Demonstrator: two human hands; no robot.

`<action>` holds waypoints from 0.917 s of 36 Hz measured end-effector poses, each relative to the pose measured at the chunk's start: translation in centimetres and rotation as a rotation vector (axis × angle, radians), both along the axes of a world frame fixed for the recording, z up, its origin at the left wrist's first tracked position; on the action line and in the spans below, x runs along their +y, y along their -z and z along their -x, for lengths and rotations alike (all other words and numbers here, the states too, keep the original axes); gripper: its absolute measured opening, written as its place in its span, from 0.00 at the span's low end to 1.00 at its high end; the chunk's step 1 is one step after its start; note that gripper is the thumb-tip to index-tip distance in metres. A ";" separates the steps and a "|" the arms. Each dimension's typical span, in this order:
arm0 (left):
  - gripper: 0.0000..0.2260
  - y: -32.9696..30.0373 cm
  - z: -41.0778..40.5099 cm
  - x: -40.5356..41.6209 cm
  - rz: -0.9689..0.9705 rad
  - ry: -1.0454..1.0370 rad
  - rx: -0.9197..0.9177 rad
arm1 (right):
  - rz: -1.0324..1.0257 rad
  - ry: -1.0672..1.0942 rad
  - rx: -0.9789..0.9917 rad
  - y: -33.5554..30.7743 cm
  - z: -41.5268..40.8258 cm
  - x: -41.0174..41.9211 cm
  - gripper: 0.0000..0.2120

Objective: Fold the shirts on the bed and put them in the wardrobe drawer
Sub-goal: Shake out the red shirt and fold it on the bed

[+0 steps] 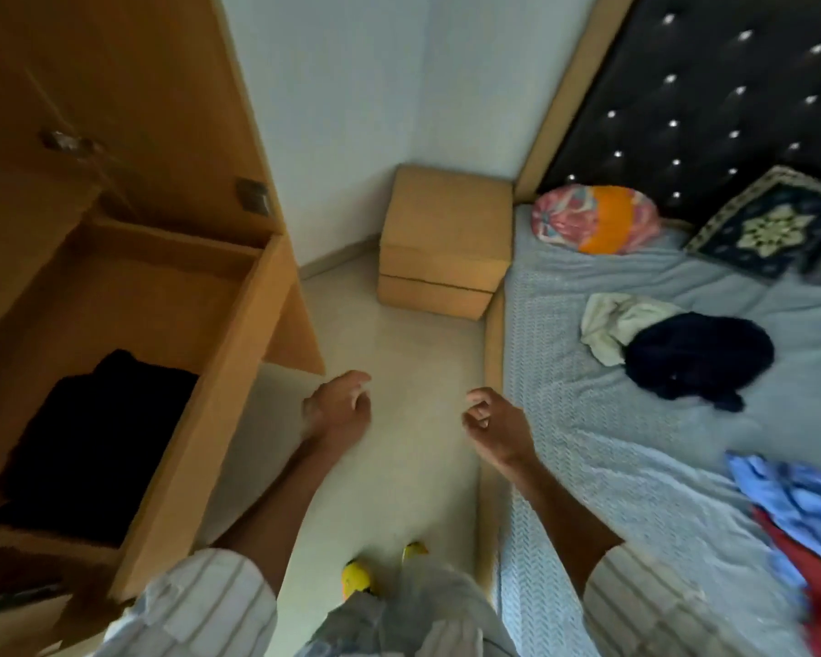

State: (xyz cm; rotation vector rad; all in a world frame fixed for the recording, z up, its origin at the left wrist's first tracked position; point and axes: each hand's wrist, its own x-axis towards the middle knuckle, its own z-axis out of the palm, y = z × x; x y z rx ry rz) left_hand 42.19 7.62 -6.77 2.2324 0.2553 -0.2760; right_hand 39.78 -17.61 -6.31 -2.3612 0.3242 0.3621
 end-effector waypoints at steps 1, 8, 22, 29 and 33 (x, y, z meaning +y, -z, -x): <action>0.13 0.6 0.2 -0.9 0.018 0.012 -0.004 | -0.001 0.038 0.014 0.3 1.1 -1.2 0.14; 0.11 0.6 3.5 -14.5 0.002 0.410 0.099 | 0.014 0.471 0.124 4.0 13.9 -14.1 0.11; 0.14 14.2 14.9 -35.5 -0.039 0.898 0.306 | 0.026 0.813 0.399 19.3 32.8 -29.4 0.12; 0.15 24.0 18.9 -39.8 -0.051 0.949 0.405 | 0.039 0.790 0.473 27.8 33.4 -33.0 0.17; 0.16 29.1 20.4 -40.8 -0.037 0.914 0.435 | 0.117 0.667 0.500 32.6 33.3 -35.1 0.25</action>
